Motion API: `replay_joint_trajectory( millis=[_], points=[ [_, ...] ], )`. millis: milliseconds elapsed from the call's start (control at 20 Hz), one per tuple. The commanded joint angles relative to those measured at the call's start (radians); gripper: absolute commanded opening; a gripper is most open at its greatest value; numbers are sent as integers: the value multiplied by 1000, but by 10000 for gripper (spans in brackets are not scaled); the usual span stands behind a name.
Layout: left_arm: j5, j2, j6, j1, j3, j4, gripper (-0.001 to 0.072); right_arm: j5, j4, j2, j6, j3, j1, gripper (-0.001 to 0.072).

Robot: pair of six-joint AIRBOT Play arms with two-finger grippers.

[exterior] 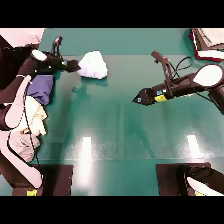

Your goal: Fold the shirts.

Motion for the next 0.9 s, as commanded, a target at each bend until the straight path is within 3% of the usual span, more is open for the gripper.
replay_joint_trajectory(
  millis=[0, 150, 350, 550, 700, 850],
  points=[
    [-212, 59, 91, -3, 196, -41, 24, -3, -92, 0, 0, 106, 0, 13],
    [-414, 225, 162, -25, 352, -93, 24, -2, -178, 0, 0, 248, -1, 13],
    [-611, 488, 177, -96, 284, -130, 25, 18, -300, 0, 0, 412, -11, 13],
    [-618, 591, 177, -222, 166, -103, 25, 88, -294, 0, 0, 541, -94, 13],
    [-504, 566, 177, -335, 85, 32, 26, 181, -294, 0, 1, 608, -127, 13],
    [-479, 484, 150, -356, 23, 95, 26, 235, -296, 10, 0, 613, -127, 13]
  ],
)
